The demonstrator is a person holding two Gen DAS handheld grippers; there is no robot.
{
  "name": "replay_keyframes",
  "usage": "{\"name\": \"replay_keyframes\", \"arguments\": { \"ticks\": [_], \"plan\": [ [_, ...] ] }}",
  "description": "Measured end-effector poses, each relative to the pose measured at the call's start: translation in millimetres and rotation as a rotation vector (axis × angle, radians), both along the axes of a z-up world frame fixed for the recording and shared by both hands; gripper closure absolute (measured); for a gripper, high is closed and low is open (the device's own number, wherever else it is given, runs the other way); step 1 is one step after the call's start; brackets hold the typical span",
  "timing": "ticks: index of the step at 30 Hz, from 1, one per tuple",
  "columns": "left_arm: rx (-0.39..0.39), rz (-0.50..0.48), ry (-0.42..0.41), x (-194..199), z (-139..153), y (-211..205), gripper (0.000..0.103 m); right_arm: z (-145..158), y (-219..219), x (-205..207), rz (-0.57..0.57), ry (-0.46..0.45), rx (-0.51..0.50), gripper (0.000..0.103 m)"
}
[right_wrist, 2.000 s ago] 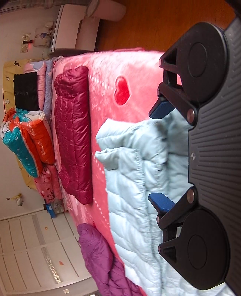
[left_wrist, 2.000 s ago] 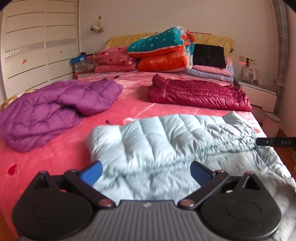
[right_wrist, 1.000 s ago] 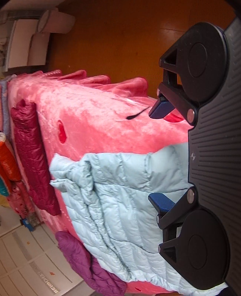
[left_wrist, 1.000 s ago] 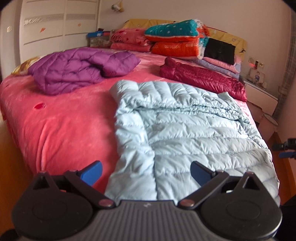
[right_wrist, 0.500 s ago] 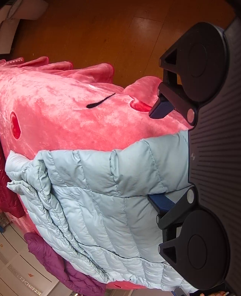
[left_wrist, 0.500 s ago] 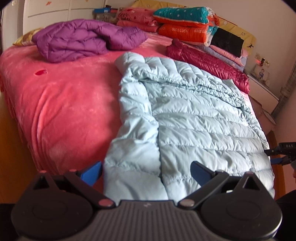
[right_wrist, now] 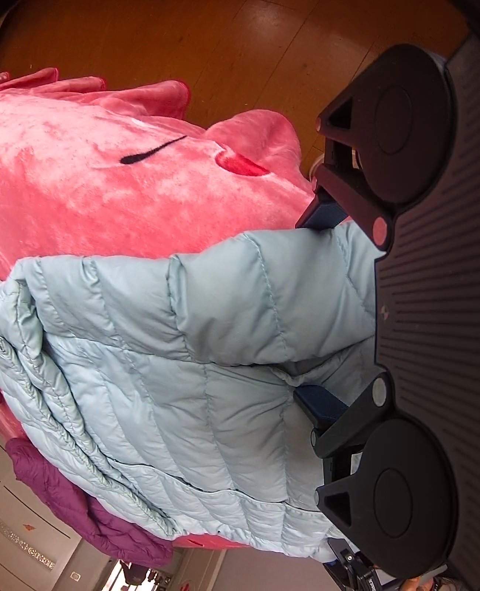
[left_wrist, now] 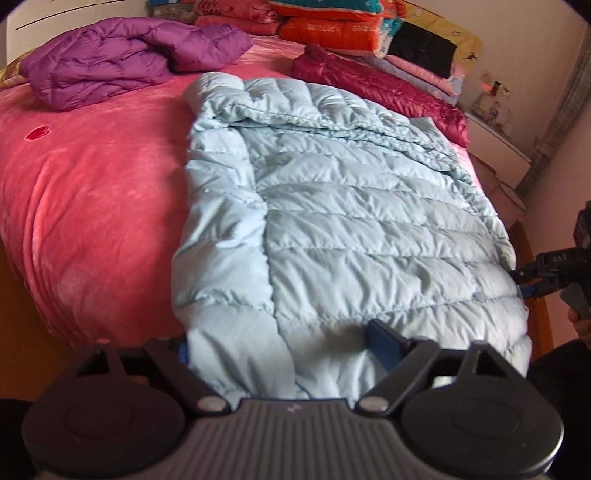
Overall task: Fold large clothes
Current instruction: 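Close the left gripper on the jacket hem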
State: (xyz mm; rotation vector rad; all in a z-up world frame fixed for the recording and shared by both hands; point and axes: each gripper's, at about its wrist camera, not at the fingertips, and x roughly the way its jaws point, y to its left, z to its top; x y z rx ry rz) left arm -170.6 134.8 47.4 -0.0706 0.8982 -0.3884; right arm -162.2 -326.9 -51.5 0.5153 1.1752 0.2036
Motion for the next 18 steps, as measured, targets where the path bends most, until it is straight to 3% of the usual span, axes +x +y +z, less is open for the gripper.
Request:
{"name": "replay_keyframes", "arguments": {
  "ticks": [4,10,15,18],
  "plan": [
    [-0.014,-0.035,-0.014,-3,2,-3,0.044,1,3,0,0.021,0.024,0.027,0.0],
    [-0.027,-0.05,-0.045,-4,6,-5,0.063,4,15,-10,0.105,0.057,0.068,0.0],
    [-0.046,-0.044,-0.024,-1,3,-3,0.063,2,35,-11,0.184,0.087,0.007,0.0],
    [-0.038,-0.052,-0.017,-1,1,-5,0.058,2,43,-13,0.198,0.086,0.007,0.0]
  ]
}}
